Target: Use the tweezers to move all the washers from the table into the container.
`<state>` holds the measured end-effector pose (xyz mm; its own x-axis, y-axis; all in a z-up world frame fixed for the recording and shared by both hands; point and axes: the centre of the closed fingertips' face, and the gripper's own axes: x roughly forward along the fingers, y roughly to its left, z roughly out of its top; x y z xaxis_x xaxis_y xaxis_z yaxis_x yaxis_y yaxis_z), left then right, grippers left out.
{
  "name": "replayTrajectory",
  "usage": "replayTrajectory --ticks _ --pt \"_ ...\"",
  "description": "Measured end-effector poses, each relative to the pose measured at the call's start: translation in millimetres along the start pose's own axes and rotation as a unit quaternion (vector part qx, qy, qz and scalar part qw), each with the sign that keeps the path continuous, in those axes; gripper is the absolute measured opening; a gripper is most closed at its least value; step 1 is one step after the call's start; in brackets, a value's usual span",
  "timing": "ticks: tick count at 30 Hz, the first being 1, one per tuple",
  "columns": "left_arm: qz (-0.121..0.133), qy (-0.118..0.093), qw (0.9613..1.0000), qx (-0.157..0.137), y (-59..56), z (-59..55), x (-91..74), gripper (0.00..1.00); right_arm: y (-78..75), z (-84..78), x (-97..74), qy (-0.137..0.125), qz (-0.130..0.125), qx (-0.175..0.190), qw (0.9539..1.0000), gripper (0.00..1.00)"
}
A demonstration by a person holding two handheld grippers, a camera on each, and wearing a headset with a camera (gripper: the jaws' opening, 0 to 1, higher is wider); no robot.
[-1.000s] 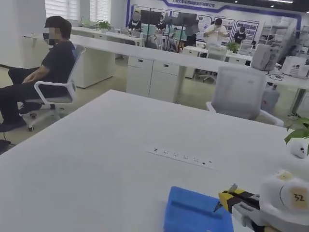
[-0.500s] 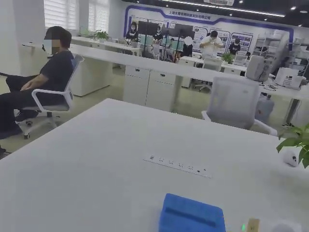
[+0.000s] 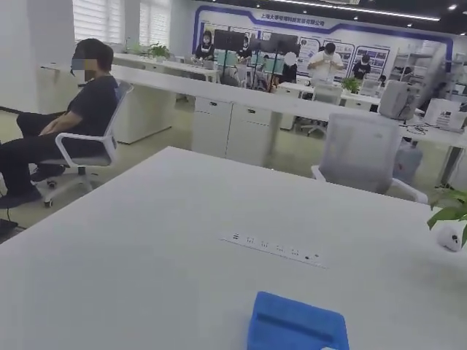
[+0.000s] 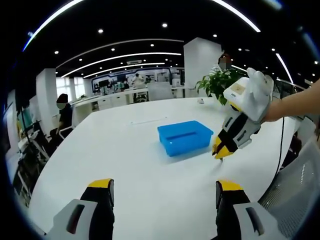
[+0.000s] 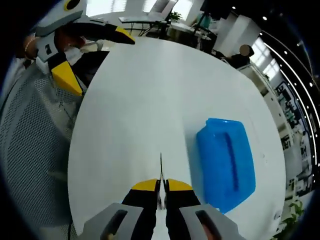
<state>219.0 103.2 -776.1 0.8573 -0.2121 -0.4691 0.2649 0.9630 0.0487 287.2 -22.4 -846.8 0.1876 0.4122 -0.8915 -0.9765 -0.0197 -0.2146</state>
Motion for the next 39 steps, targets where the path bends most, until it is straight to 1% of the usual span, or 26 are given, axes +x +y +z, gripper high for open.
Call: replayTrajectory --ticks 2,5,6,7,8,9,12,13,14,15,17,18,20,23,25,27,28,29,30,31,32,34,36,37,38,39 --pt "0.002 0.000 1.0000 0.001 0.5 -0.1 -0.2 0.85 -0.6 1.1 8.7 0.005 0.008 -0.002 0.9999 0.01" --pt "0.003 0.001 1.0000 -0.002 1.7 -0.7 0.3 0.84 3.1 0.6 20.4 0.016 0.023 -0.019 0.9994 0.01" --pt "0.004 0.000 1.0000 -0.002 2.1 -0.6 0.4 0.84 4.7 -1.0 23.3 0.023 0.027 -0.028 0.9990 0.01" --pt "0.004 0.000 1.0000 -0.002 2.3 -0.7 0.4 0.84 4.6 -4.3 27.0 0.037 0.027 -0.046 0.9979 0.01" --pt "0.005 0.000 1.0000 -0.002 2.5 -0.8 0.4 0.84 5.6 -5.0 29.6 0.041 0.027 -0.053 0.9974 0.01" --pt "0.005 0.001 1.0000 -0.002 2.5 -0.9 0.5 0.84 9.0 -5.6 33.3 0.041 0.036 -0.061 0.9966 0.01" --pt "0.005 0.003 1.0000 -0.001 2.7 -1.8 0.7 0.84 9.9 -8.1 39.0 0.051 0.036 -0.065 0.9960 0.02" --pt "0.005 0.003 1.0000 -0.002 2.4 -2.0 0.9 0.84 8.6 -1.5 39.1 0.038 0.036 -0.076 0.9957 0.02" --pt "0.004 0.003 1.0000 -0.002 2.2 -2.2 1.0 0.84 5.4 -3.5 37.5 0.046 0.025 -0.067 0.9964 0.02" --pt "0.004 0.003 1.0000 -0.001 2.1 -2.3 1.0 0.84 3.6 -1.3 38.2 0.045 0.021 -0.061 0.9969 0.02" --pt "0.004 0.003 1.0000 -0.001 2.0 -2.4 1.1 0.84 8.2 2.2 37.6 0.038 0.042 -0.072 0.9958 0.02" --pt "0.003 0.003 1.0000 -0.001 1.9 -2.6 1.1 0.84 7.8 1.4 38.1 0.039 0.037 -0.071 0.9961 0.02" --pt "0.003 0.004 1.0000 -0.001 1.7 -2.8 1.1 0.84 9.6 1.0 37.5 0.037 0.038 -0.077 0.9956 0.03" --pt "0.003 0.004 1.0000 -0.001 1.8 -3.0 1.0 0.84 8.1 1.4 35.0 0.035 0.035 -0.071 0.9963 0.08" --pt "0.006 0.005 1.0000 -0.002 3.0 -3.6 0.8 0.84 6.9 0.6 33.4 0.034 0.028 -0.050 0.9978 0.15" --pt "0.012 0.006 0.9999 -0.005 5.9 -4.2 0.7 0.84 8.7 3.5 26.4 0.015 0.026 -0.005 0.9995 0.19" --pt "0.013 0.005 0.9999 -0.007 6.6 -4.1 0.6 0.84 8.7 7.0 18.3 -0.003 0.019 0.017 0.9997 0.19" --pt "0.015 0.004 0.9998 -0.009 7.4 -3.6 0.4 0.84 7.9 8.1 11.8 -0.014 0.011 0.034 0.9993 0.19" --pt "0.015 0.003 0.9998 -0.009 7.9 -3.4 0.3 0.84 7.3 7.6 1.7 -0.029 -0.001 0.069 0.9972 0.21" --pt "0.017 0.003 0.9998 -0.010 8.1 -3.2 0.1 0.84 8.3 6.7 -5.5 -0.037 -0.004 0.094 0.9948 0.23" --pt "0.019 0.004 0.9998 -0.010 8.8 -3.1 -0.2 0.84 8.5 7.0 -15.3 -0.055 -0.016 0.132 0.9897 0.27" --pt "0.020 -0.001 0.9997 -0.013 9.0 -1.6 -0.8 0.84 9.4 8.3 -29.6 -0.082 -0.031 0.182 0.9794 0.33" --pt "0.021 -0.001 0.9997 -0.015 9.8 -1.6 -0.9 0.84 10.6 5.7 -45.7 -0.103 -0.050 0.228 0.9669 0.40" --pt "0.019 -0.001 0.9997 -0.017 9.2 -1.1 -1.2 0.85 11.3 2.5 -55.1 -0.113 -0.061 0.252 0.9592 0.42" --pt "0.016 -0.005 0.9996 -0.022 8.4 0.7 -1.7 0.85 11.8 2.1 -60.9 -0.122 -0.067 0.263 0.9546 0.44" --pt "0.012 -0.010 0.9995 -0.026 7.7 3.9 -3.0 0.85 11.7 -1.3 -70.9 -0.135 -0.079 0.284 0.9459 0.45"
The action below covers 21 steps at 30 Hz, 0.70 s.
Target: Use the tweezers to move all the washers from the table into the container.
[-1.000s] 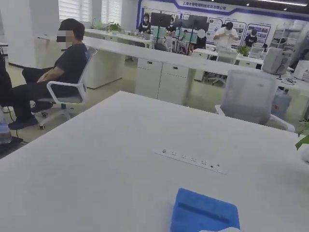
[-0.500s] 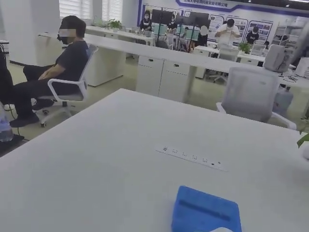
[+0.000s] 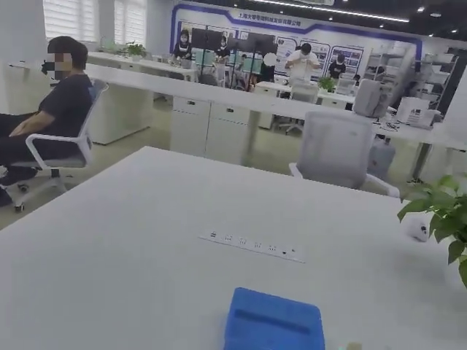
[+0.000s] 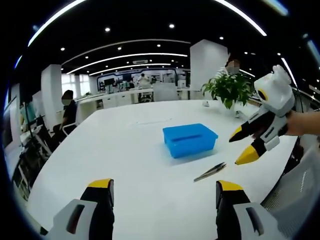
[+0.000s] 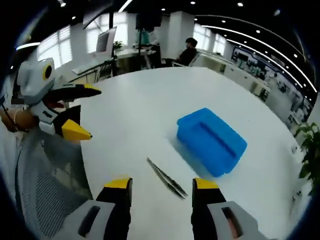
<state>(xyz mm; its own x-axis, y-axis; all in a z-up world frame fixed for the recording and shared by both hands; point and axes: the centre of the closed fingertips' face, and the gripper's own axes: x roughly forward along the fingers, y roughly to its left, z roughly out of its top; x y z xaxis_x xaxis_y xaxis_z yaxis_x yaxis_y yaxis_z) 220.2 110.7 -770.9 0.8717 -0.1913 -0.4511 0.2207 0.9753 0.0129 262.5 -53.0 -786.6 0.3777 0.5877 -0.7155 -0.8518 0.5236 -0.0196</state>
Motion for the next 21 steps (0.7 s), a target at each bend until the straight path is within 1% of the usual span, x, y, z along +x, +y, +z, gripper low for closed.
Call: replayTrajectory --ticks 2,3,4,5,6,8,10,12,14,16,18,21 --pt "-0.005 -0.007 0.9999 -0.005 -1.1 5.3 -1.8 0.84 -3.8 -1.9 -12.3 -0.013 -0.014 0.029 0.9994 0.48" --pt "-0.009 -0.008 0.9999 -0.009 -2.2 6.9 -2.3 0.84 -6.5 -3.1 -19.9 -0.024 -0.023 0.054 0.9980 0.49" --pt "-0.016 -0.011 0.9997 -0.014 -3.6 9.3 -2.8 0.84 -8.2 -4.9 -25.2 -0.030 -0.029 0.070 0.9967 0.49" --pt "-0.017 -0.012 0.9997 -0.016 -3.7 10.6 -3.4 0.85 -12.2 -6.2 -31.7 -0.042 -0.042 0.091 0.9941 0.51" --pt "-0.017 -0.011 0.9997 -0.017 -3.0 12.1 -4.0 0.86 -14.4 -7.4 -36.0 -0.050 -0.050 0.102 0.9923 0.53" --pt "-0.020 -0.012 0.9996 -0.018 -3.0 16.3 -5.3 0.89 -16.5 -11.8 -44.2 -0.059 -0.057 0.125 0.9887 0.55" --pt "-0.025 -0.016 0.9994 -0.021 -4.0 20.9 -6.6 0.91 -15.7 -14.9 -48.1 -0.066 -0.053 0.145 0.9858 0.59" --pt "-0.031 -0.021 0.9991 -0.020 -6.0 25.8 -7.2 0.94 -15.1 -17.2 -50.5 -0.065 -0.054 0.147 0.9854 0.67" --pt "-0.038 -0.017 0.9990 -0.017 -8.4 27.8 -6.6 0.99 -16.2 -19.5 -53.3 -0.063 -0.065 0.143 0.9856 0.72" --pt "-0.044 -0.014 0.9988 -0.018 -9.8 28.9 -6.9 0.99 -17.8 -20.1 -56.5 -0.061 -0.078 0.139 0.9853 0.76" --pt "-0.046 -0.016 0.9986 -0.020 -10.1 31.4 -7.3 0.99 -20.8 -20.2 -58.4 -0.064 -0.091 0.137 0.9842 0.81" --pt "-0.049 -0.014 0.9983 -0.030 -9.1 33.3 -6.2 0.99 -23.6 -21.5 -58.6 -0.067 -0.103 0.142 0.9822 0.92"
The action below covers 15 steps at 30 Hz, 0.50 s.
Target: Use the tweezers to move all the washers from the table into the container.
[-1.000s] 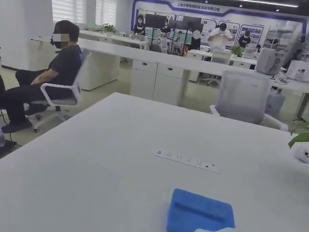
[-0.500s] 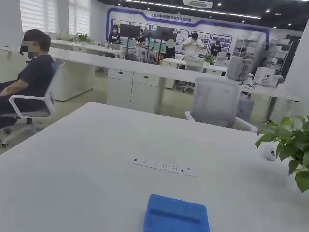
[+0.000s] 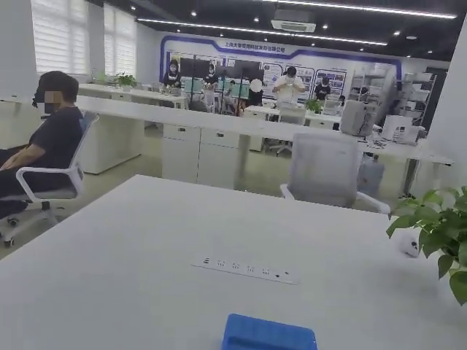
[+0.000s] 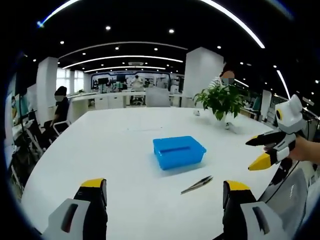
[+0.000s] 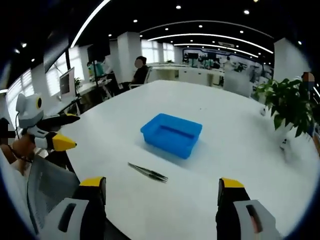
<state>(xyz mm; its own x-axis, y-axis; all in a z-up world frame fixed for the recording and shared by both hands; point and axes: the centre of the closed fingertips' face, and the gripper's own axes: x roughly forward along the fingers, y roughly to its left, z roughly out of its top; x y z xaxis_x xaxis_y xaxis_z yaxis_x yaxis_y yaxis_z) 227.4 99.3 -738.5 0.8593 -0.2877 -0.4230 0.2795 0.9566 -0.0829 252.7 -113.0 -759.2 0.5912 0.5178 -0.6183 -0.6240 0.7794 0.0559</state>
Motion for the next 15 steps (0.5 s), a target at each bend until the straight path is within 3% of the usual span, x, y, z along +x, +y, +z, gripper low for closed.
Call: replayTrajectory --ticks 2,15 --pt "0.000 0.000 1.0000 -0.001 0.8 0.5 0.0 0.99 -2.5 -3.7 0.3 0.004 -0.008 -0.002 1.0000 0.99" --pt "-0.003 0.007 1.0000 0.005 -1.2 0.8 2.9 0.99 -16.5 -6.8 -9.8 -0.005 -0.027 0.006 0.9996 0.99"
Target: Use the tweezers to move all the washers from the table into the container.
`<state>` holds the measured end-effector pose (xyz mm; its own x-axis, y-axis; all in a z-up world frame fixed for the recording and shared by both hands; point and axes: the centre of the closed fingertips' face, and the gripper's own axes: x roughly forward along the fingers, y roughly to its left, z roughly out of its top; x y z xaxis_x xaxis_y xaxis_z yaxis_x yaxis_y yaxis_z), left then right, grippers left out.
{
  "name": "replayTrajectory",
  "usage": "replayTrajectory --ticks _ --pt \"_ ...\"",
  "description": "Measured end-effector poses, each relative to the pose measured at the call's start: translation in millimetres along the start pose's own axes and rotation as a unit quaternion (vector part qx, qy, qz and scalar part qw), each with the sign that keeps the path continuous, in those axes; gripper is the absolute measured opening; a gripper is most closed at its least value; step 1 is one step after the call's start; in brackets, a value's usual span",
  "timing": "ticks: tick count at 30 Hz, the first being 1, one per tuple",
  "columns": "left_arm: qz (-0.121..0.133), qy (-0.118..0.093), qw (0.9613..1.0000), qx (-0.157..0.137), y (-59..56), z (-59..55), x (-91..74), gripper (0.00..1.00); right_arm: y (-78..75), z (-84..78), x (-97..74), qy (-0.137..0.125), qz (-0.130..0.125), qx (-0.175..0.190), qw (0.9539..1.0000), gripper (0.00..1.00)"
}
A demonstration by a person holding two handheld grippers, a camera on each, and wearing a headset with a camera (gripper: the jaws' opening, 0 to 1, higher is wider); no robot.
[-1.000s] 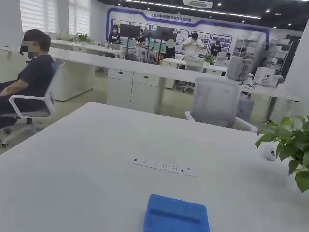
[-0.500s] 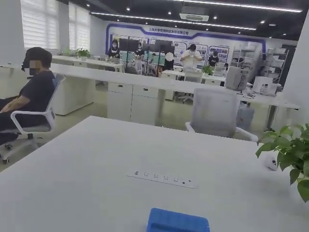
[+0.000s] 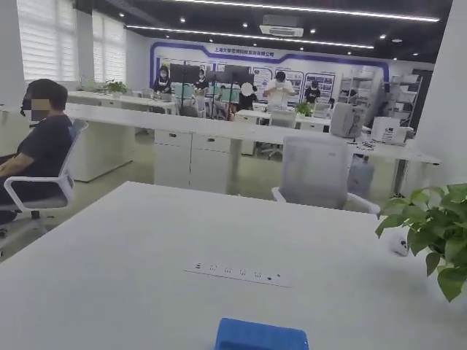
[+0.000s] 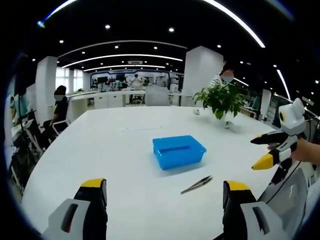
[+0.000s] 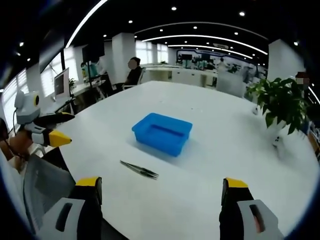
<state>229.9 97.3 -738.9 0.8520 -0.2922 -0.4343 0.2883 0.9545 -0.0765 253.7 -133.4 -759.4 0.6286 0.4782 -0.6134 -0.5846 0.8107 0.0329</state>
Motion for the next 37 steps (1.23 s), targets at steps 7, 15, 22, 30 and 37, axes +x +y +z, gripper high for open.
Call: replayTrajectory --ticks 7,15,22,30,37 --pt "-0.006 -0.001 1.0000 0.005 -5.8 1.5 0.3 0.99 -0.1 2.2 -1.3 -0.006 -0.005 0.004 1.0000 0.99" --pt "-0.006 0.000 1.0000 0.005 -4.4 0.5 -0.3 0.99 -0.4 8.9 -6.5 -0.026 -0.006 0.003 0.9996 0.99" --pt "-0.014 -0.003 0.9999 -0.002 -8.7 2.0 0.6 0.99 -4.9 1.6 -8.8 -0.018 -0.011 0.009 0.9997 0.99" --pt "-0.022 -0.001 0.9997 -0.013 -13.5 5.5 1.2 0.97 -3.2 1.4 -9.4 -0.025 -0.010 0.014 0.9995 0.99" --pt "-0.030 -0.015 0.9991 -0.024 -14.6 16.5 -3.2 0.94 -3.2 -5.3 -6.4 -0.005 -0.005 0.041 0.9991 0.99"
